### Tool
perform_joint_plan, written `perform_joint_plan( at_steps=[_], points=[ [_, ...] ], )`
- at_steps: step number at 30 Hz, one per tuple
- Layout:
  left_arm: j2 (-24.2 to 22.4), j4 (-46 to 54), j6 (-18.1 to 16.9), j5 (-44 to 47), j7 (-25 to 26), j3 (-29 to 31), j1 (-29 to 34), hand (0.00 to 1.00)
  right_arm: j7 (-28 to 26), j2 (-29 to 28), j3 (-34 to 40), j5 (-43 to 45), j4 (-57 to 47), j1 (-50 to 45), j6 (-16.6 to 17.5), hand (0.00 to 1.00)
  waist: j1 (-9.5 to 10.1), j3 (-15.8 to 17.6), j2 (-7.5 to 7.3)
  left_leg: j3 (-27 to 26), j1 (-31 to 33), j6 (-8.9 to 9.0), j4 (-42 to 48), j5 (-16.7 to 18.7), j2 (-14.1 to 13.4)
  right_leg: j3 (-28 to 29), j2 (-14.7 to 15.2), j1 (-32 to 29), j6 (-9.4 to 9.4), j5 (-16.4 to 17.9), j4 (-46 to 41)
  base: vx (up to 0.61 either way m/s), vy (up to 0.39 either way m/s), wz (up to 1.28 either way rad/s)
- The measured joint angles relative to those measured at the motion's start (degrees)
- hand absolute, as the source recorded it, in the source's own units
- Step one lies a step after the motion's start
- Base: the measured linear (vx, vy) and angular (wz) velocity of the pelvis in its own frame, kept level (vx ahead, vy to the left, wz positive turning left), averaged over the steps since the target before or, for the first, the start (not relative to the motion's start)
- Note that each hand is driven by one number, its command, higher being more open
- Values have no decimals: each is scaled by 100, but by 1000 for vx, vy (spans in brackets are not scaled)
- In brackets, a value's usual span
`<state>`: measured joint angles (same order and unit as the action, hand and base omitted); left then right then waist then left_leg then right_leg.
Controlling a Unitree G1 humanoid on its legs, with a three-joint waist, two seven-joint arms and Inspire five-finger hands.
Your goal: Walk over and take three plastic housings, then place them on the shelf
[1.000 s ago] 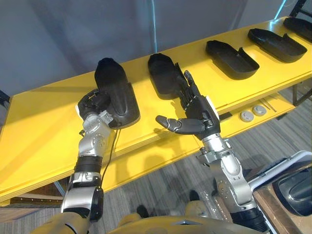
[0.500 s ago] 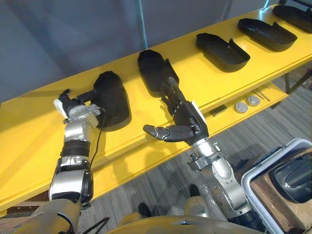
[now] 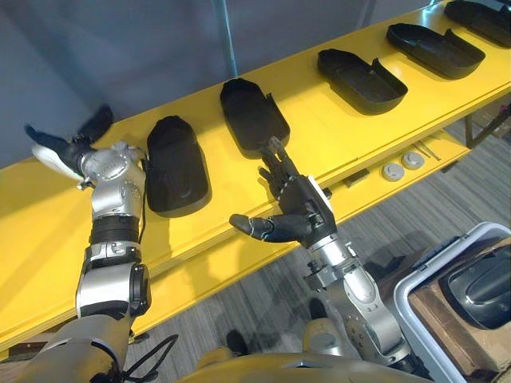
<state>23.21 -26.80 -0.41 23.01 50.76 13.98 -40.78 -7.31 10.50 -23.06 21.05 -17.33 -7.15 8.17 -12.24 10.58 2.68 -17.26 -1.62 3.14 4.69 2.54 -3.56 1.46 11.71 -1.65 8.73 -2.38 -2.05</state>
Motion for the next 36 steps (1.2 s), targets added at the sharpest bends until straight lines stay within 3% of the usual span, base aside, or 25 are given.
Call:
perform_joint_plan(
  at_steps=[4,7,10,14,19,23,28,32,36],
  points=[
    [-17,1209,-642,12,-562,-415,2,100,-86,-2,53,-19,0,56,0,100,7,-1,0,17,-109,0,-33,0,2,-31,-1,106,-5,3,10,-3,-1,-1],
    [-26,2095,-712,-18,-1044,-576,133,100,-89,-1,126,-9,-15,286,0,100,18,-4,2,26,-200,7,-83,-10,9,-51,-1,187,-5,4,20,-5,-2,-1],
    [-114,3523,-818,-91,-1713,-622,1057,100,-117,2,287,18,-161,551,-10,100,88,-20,28,123,-208,14,-82,-19,2,-166,-1,274,-3,2,74,-25,-27,14],
    [-814,5041,-984,-340,-2509,-558,3169,100,-17,56,619,-44,-211,792,-236,100,479,-33,28,428,-226,46,-80,-55,-10,-494,-8,562,5,-4,228,-6,-38,36],
    [-1536,5212,-930,-245,-3529,-548,5135,100,1103,44,734,-610,484,1151,-732,100,1068,-173,-185,875,-177,80,-131,-146,12,-992,-1,806,-20,16,336,-21,-38,43],
    [-1666,5213,-924,-303,-4336,-649,5948,100,1635,-149,944,-727,1313,1602,-906,100,1344,-236,-292,1108,-136,70,-193,-244,80,-1247,44,891,-46,34,330,-29,-10,31],
    [-1899,5219,-947,-31,-4818,-690,6170,100,2288,-355,1053,-747,1931,2199,-924,100,1524,-236,-292,1230,-89,83,-199,-309,98,-1404,61,917,-85,58,320,-46,-4,16],
    [-2028,5219,-947,205,-4992,-909,6344,100,3195,-559,1174,-1176,2476,2649,-1068,100,1653,-236,-293,1360,-89,120,-275,-374,94,-1558,48,966,-129,89,348,-29,-15,15],
    [-2071,5218,-956,217,-5025,-939,6402,100,3507,-595,1261,-1183,2745,2871,-1160,100,1704,-235,-295,1402,-80,89,-320,-427,88,-1610,31,981,-130,87,396,9,-11,6]
  ],
)
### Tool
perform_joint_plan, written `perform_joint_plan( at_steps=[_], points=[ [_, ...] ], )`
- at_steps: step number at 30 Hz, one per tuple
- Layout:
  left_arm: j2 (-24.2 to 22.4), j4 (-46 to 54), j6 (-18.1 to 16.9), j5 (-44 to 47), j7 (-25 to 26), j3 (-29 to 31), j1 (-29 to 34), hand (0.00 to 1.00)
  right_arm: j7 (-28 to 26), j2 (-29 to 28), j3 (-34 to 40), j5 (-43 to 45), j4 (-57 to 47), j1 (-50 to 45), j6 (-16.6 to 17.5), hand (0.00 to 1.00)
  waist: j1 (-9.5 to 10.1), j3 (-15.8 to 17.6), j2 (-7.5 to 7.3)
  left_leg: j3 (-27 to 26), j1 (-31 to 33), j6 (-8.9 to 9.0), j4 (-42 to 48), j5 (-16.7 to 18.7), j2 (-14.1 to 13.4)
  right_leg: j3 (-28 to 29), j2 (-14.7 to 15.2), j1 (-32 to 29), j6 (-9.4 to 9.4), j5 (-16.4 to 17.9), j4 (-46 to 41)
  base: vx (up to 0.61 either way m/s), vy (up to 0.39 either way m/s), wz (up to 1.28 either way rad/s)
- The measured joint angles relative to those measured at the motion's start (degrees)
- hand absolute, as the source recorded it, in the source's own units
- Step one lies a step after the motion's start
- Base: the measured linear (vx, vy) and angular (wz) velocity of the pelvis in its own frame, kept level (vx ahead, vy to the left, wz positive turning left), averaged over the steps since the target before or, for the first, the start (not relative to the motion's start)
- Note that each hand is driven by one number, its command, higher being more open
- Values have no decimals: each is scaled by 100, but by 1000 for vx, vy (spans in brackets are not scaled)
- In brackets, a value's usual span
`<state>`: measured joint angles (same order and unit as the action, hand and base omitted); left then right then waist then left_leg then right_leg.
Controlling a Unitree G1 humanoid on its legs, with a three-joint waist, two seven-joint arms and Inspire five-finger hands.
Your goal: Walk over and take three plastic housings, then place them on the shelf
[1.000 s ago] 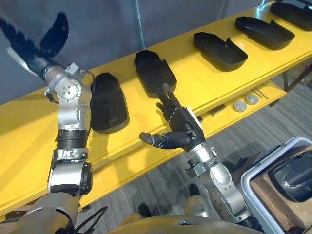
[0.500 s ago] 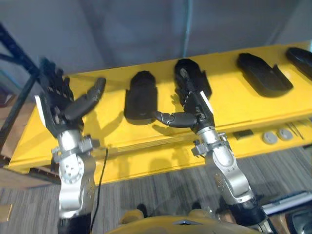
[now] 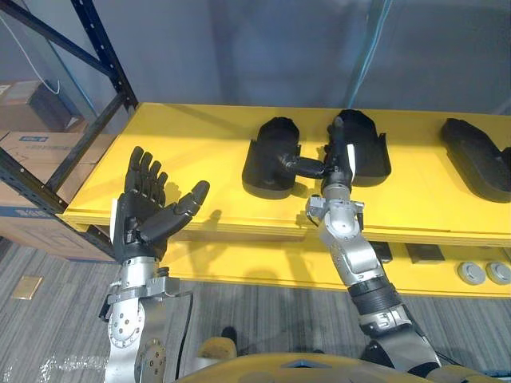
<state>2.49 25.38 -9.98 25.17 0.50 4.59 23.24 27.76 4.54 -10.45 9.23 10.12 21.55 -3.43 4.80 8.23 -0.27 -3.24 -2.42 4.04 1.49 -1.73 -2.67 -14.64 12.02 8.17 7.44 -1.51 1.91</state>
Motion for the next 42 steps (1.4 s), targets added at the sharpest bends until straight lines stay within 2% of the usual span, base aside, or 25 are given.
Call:
perform_joint_plan(
  at_steps=[9,13,19,24,37,42],
  points=[
    [-1,-1,-9,223,-86,-64,-22,100,-35,7,122,27,919,505,-283,100,52,20,-32,70,7,1,-26,0,9,-84,-14,85,61,-50,68,21,-4,4],
    [-1,-3,-9,224,-87,-150,-21,100,-339,13,141,66,1364,716,-380,100,142,50,-47,107,7,1,-55,-2,16,-132,-13,97,60,-49,64,-3,2,5],
    [-2,-5,-8,225,-88,-154,-22,100,-896,135,116,164,1627,1106,-389,100,139,241,-35,181,9,10,-79,-48,14,-235,-13,102,26,-23,15,-32,-3,6],
    [-11,-5,-7,225,-103,-147,-23,100,-1355,256,59,474,1627,1128,-387,100,132,264,-38,199,10,13,-99,-63,13,-260,-19,99,14,-14,11,-7,-1,1],
    [-28,-5,29,219,-157,-198,-50,100,-1374,362,-129,536,1734,1282,-349,100,127,353,-100,206,-5,18,-166,-111,7,-273,-23,87,11,-13,2,0,0,0],
    [-27,-5,30,220,-206,-204,-52,100,-1404,366,-142,576,1902,1365,-237,100,129,354,-98,206,-5,18,-166,-112,7,-274,-23,88,12,-13,1,0,0,0]
  ],
)
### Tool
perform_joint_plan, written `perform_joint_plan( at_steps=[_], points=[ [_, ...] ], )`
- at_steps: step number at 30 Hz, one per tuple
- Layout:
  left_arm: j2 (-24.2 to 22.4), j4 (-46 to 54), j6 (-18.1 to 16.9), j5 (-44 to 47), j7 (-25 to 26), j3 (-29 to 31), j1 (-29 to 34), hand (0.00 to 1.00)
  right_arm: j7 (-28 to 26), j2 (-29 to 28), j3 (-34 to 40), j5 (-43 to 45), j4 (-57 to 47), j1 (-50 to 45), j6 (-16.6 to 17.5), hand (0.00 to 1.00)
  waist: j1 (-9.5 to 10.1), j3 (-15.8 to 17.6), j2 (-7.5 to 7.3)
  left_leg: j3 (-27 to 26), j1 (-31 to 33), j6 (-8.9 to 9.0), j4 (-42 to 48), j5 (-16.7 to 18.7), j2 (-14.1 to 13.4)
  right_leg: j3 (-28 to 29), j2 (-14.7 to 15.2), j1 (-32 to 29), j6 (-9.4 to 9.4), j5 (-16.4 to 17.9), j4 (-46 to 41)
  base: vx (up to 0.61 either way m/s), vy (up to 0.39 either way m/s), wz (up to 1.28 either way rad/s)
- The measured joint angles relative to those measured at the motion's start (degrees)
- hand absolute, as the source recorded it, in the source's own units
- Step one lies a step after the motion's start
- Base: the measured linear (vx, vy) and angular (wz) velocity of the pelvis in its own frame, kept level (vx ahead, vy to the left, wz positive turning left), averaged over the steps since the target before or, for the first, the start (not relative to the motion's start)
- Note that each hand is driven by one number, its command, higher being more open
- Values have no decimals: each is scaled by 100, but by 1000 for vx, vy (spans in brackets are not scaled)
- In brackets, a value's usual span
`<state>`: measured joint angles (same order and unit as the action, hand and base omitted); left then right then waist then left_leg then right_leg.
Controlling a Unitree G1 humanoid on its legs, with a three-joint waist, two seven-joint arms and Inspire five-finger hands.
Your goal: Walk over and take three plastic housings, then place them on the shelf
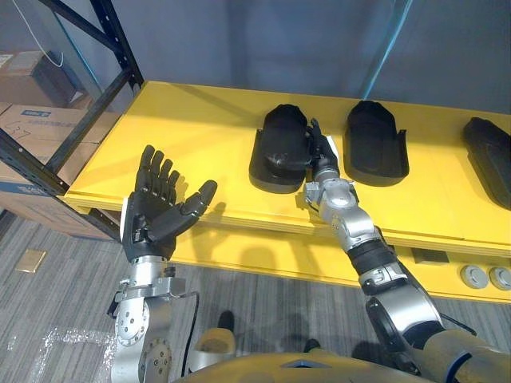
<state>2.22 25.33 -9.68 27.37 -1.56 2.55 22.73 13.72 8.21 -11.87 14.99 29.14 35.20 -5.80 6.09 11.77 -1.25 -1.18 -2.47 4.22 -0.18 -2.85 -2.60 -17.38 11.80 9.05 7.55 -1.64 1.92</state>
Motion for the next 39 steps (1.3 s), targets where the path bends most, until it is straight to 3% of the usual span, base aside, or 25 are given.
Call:
perform_joint_plan(
  at_steps=[10,14,17,21,24,27,33,39],
  points=[
    [3,-26,16,1,-40,-119,-1,100,-207,115,-10,1,298,214,140,100,3,64,56,21,-3,7,-18,-29,-1,-29,0,4,0,0,-11,0,0,1],
    [6,-26,22,2,-34,-216,-1,100,316,47,-11,-462,324,214,416,100,10,101,81,22,-4,3,-42,-55,-4,-42,-4,1,3,-3,-7,0,0,0],
    [16,-141,-20,3,34,-404,7,100,909,-221,-47,-1203,-1005,-319,616,100,3,173,90,-2,-4,5,-87,-58,-6,-29,-9,-19,8,-6,30,4,-1,-1],
    [18,-405,-24,4,97,-473,38,100,950,-279,-556,-1919,-2816,-800,830,100,-101,191,62,-87,-4,14,-100,-41,-11,90,-7,-89,18,-14,33,41,2,-12],
    [41,-422,-24,3,113,-482,43,100,632,-153,-701,-1919,-3972,-1056,980,100,-167,204,5,-137,-12,8,-98,1,-14,118,-4,-106,18,-14,33,17,2,-7],
    [118,-391,-25,4,127,-451,134,100,-58,107,-1012,-1817,-4865,-1660,1045,100,-184,194,-47,-236,-63,5,-98,56,-17,207,3,-113,19,-13,33,6,7,-15],
    [115,-252,-21,4,145,-439,303,100,-1259,452,-1716,-1019,-5056,-2782,1063,100,-217,188,-88,-300,-92,10,-109,104,-25,234,2,-122,18,-3,31,-6,0,-5],
    [116,242,-20,-2,223,-441,678,100,-1582,457,-1868,-250,-5123,-3718,1154,100,-244,142,-169,-324,-31,11,-112,105,-26,254,4,-210,19,12,2,0,0,0]
  ],
)
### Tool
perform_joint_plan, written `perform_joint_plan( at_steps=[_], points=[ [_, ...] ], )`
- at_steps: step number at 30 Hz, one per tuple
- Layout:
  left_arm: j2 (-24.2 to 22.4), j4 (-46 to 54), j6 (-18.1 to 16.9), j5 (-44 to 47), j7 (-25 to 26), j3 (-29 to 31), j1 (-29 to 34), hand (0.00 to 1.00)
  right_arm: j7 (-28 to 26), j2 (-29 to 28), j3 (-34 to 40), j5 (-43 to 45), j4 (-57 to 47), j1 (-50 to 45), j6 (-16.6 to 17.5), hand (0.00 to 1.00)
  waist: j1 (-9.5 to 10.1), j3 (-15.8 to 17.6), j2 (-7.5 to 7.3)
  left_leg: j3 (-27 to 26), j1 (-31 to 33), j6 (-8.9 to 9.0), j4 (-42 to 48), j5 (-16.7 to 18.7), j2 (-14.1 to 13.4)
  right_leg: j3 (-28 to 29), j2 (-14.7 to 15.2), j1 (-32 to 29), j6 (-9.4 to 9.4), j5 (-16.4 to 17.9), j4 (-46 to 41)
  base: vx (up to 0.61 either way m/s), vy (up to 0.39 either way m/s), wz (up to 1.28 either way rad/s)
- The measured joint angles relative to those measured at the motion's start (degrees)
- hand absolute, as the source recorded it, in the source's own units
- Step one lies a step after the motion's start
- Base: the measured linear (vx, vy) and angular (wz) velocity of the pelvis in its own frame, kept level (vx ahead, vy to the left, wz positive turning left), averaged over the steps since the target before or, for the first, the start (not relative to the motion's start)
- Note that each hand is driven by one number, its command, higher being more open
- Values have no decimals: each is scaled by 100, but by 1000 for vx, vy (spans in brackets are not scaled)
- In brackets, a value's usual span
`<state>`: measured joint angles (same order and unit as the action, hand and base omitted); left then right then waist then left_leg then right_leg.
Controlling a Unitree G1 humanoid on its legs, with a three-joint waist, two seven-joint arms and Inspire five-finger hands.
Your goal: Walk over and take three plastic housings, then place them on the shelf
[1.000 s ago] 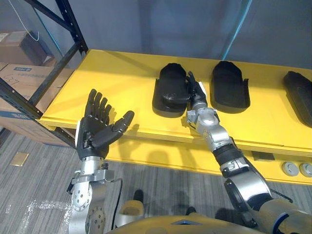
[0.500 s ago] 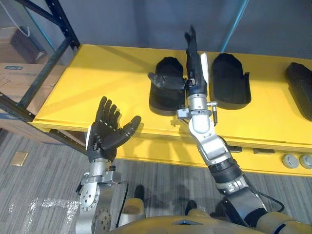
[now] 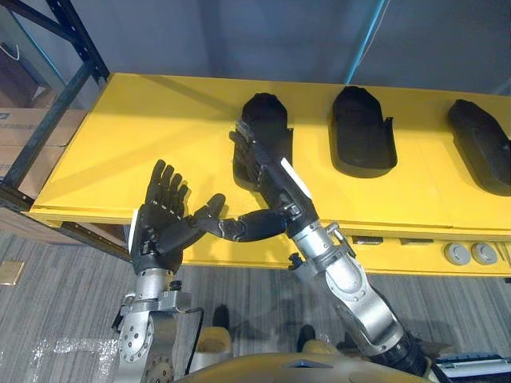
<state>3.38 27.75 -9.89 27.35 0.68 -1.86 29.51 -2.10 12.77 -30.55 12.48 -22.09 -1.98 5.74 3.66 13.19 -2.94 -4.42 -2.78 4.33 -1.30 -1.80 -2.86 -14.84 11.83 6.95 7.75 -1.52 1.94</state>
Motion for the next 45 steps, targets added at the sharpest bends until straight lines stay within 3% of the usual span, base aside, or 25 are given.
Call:
perform_joint_plan(
  at_steps=[4,12,21,28,33,40,45],
  points=[
    [-2,7,-60,-54,347,-41,95,100,-141,3,-413,211,-30,-492,88,100,-80,-45,-58,-33,-1,9,0,13,-8,42,-5,-23,0,0,0,-8,-2,-4],
    [-28,449,-742,11,988,43,284,100,-200,3,-823,152,97,-864,208,100,-78,-261,-98,-27,19,14,-13,27,-4,54,4,-88,-21,54,-91,-13,0,0],
    [-33,449,-769,21,1038,50,471,100,-330,99,-686,473,174,-1617,217,100,-109,-370,-101,-19,21,-5,-28,-5,-2,41,5,-95,-31,65,-97,0,0,0],
    [-31,449,-769,34,1198,-88,498,100,347,93,-476,345,202,-1892,213,100,-240,-411,-144,-68,10,-5,-30,-8,-6,87,6,-117,-29,64,-98,-9,0,-3],
    [-30,436,-769,162,1264,-286,493,100,732,92,-289,-26,231,-1942,213,100,-240,-486,-94,-82,11,-9,-97,-42,-7,104,5,-159,-16,56,-97,-5,0,-2],
    [-27,407,-768,163,1299,-284,467,100,1291,83,-157,-314,858,-1084,212,100,-212,-558,-40,-16,-88,-12,-220,-125,8,35,7,-70,-13,55,-95,-14,-2,3],
    [-27,387,-767,164,1244,-279,466,100,1379,67,-111,-310,1196,-726,182,100,-176,-575,7,38,-158,-15,-346,-218,11,-24,4,-22,-11,54,-95,-44,-11,6]
  ],
)
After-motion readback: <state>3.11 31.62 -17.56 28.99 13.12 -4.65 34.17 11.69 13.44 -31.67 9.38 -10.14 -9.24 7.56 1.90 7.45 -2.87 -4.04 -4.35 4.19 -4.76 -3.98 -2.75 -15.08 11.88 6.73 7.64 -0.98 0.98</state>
